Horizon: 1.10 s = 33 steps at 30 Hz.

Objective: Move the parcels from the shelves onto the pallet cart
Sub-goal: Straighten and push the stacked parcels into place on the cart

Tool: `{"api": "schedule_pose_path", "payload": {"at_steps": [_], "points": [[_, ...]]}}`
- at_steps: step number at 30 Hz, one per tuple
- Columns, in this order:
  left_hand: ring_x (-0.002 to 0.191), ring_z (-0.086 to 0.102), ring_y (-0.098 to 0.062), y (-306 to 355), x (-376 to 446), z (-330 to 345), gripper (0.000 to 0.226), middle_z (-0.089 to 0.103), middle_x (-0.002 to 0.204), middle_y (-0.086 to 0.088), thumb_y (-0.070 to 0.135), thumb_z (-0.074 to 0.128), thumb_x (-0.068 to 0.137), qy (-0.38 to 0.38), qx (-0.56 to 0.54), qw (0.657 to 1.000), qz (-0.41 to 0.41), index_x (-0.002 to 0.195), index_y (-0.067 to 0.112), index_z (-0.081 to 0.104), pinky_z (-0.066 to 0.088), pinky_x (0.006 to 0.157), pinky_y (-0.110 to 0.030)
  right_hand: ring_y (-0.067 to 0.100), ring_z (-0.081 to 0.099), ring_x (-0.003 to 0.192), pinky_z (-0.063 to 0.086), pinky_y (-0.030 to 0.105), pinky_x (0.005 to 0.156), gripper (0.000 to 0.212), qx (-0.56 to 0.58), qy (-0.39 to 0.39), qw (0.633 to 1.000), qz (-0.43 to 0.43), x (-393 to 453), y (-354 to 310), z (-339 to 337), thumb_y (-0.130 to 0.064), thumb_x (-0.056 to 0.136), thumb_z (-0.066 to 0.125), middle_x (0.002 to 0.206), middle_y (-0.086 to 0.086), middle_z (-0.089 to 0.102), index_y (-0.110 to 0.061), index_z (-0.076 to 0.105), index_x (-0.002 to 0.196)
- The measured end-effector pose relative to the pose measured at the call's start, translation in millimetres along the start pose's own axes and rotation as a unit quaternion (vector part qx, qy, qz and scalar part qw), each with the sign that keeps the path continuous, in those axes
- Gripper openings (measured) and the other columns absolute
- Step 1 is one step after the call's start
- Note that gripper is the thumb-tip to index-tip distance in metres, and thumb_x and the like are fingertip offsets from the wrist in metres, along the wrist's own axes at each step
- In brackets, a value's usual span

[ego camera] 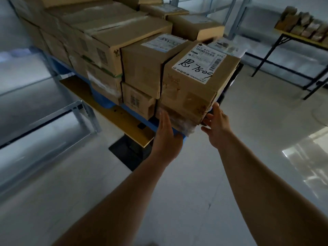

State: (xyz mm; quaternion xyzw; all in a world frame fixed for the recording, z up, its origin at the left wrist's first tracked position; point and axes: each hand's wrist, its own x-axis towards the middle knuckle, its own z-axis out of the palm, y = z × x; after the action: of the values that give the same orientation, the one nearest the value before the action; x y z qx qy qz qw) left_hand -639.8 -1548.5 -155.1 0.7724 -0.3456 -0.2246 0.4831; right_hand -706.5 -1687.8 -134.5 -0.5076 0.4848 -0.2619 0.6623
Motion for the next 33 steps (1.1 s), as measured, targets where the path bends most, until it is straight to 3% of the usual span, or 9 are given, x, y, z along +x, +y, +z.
{"api": "schedule_pose_path", "payload": {"at_steps": [3, 7, 11, 15, 19, 23, 27, 33], "points": [[0.138, 0.025, -0.032, -0.4, 3.5, 10.0, 0.083, 0.0, 0.158, -0.004, 0.01, 0.049, 0.091, -0.02, -0.001, 1.0, -0.009, 0.149, 0.022, -0.01, 0.035, 0.107, -0.045, 0.024, 0.056, 0.117, 0.041, 0.042, 0.102, 0.051, 0.034, -0.004, 0.999, 0.008, 4.6, 0.7, 1.9, -0.053, 0.092, 0.042, 0.124, 0.007, 0.062, -0.015, 0.057, 0.124], [0.142, 0.017, -0.026, -1.2, 8.3, 17.9, 0.086, -0.015, 0.157, 0.0, 0.01, 0.048, 0.092, -0.038, 0.002, 0.999, -0.021, 0.147, 0.024, -0.015, 0.034, 0.103, -0.031, 0.023, 0.057, 0.114, 0.041, 0.047, 0.103, 0.053, 0.04, -0.018, 0.999, 0.001, 3.3, 3.4, 1.2, -0.055, 0.094, 0.036, 0.123, 0.006, 0.063, -0.019, 0.057, 0.126], [0.144, 0.005, -0.024, 2.2, 7.5, 21.4, 0.092, -0.02, 0.156, 0.003, 0.007, 0.051, 0.088, -0.05, -0.054, 0.997, -0.014, 0.147, 0.027, -0.016, 0.018, 0.101, -0.025, 0.024, 0.059, 0.113, 0.044, 0.048, 0.1, 0.049, 0.044, -0.051, 0.998, 0.0, -3.0, 2.0, -1.5, -0.055, 0.095, 0.036, 0.122, 0.006, 0.063, -0.02, 0.061, 0.119], [0.144, -0.004, -0.023, 10.6, 5.2, 22.2, 0.094, -0.016, 0.156, 0.005, 0.007, 0.054, 0.084, -0.04, -0.071, 0.997, 0.009, 0.147, 0.029, -0.013, 0.021, 0.104, -0.032, 0.025, 0.059, 0.113, 0.047, 0.05, 0.097, 0.048, 0.04, -0.057, 0.998, 0.008, -9.1, 0.2, -3.1, -0.052, 0.095, 0.04, 0.122, 0.009, 0.063, -0.018, 0.061, 0.12], [0.142, 0.004, -0.02, 11.9, -0.7, 19.5, 0.092, -0.008, 0.156, 0.004, 0.007, 0.055, 0.082, -0.024, -0.091, 0.995, 0.015, 0.147, 0.03, -0.006, 0.017, 0.095, -0.017, 0.025, 0.059, 0.113, 0.048, 0.05, 0.096, 0.05, 0.03, -0.068, 0.997, 0.016, -14.4, -0.2, -3.9, -0.053, 0.096, 0.04, 0.123, 0.009, 0.062, -0.018, 0.055, 0.129], [0.142, 0.005, -0.02, 6.0, -7.5, 16.3, 0.095, -0.011, 0.156, 0.004, 0.011, 0.056, 0.082, -0.024, -0.097, 0.995, -0.003, 0.147, 0.032, -0.009, 0.016, 0.094, -0.024, 0.023, 0.057, 0.115, 0.047, 0.047, 0.099, 0.05, 0.012, -0.083, 0.996, 0.013, -20.4, 0.7, 2.1, -0.054, 0.097, 0.037, 0.125, 0.007, 0.061, -0.022, 0.053, 0.131], [0.14, 0.008, -0.016, 5.7, -8.5, 12.8, 0.094, -0.01, 0.156, 0.005, 0.011, 0.057, 0.081, -0.025, -0.098, 0.995, 0.013, 0.147, 0.033, -0.006, 0.016, 0.091, -0.015, 0.023, 0.057, 0.115, 0.045, 0.049, 0.1, 0.048, 0.008, -0.08, 0.997, 0.011, -23.6, -0.2, 5.7, -0.052, 0.098, 0.035, 0.125, 0.008, 0.061, -0.021, 0.057, 0.127], [0.143, 0.006, -0.02, 3.4, -10.8, 11.9, 0.097, -0.012, 0.157, 0.005, 0.014, 0.059, 0.081, -0.029, -0.105, 0.994, 0.008, 0.148, 0.03, -0.009, 0.021, 0.098, -0.028, 0.025, 0.055, 0.118, 0.045, 0.05, 0.1, 0.048, 0.014, -0.083, 0.996, 0.015, -24.1, 1.4, 5.8, -0.05, 0.098, 0.037, 0.128, 0.01, 0.058, -0.018, 0.054, 0.13]]}}
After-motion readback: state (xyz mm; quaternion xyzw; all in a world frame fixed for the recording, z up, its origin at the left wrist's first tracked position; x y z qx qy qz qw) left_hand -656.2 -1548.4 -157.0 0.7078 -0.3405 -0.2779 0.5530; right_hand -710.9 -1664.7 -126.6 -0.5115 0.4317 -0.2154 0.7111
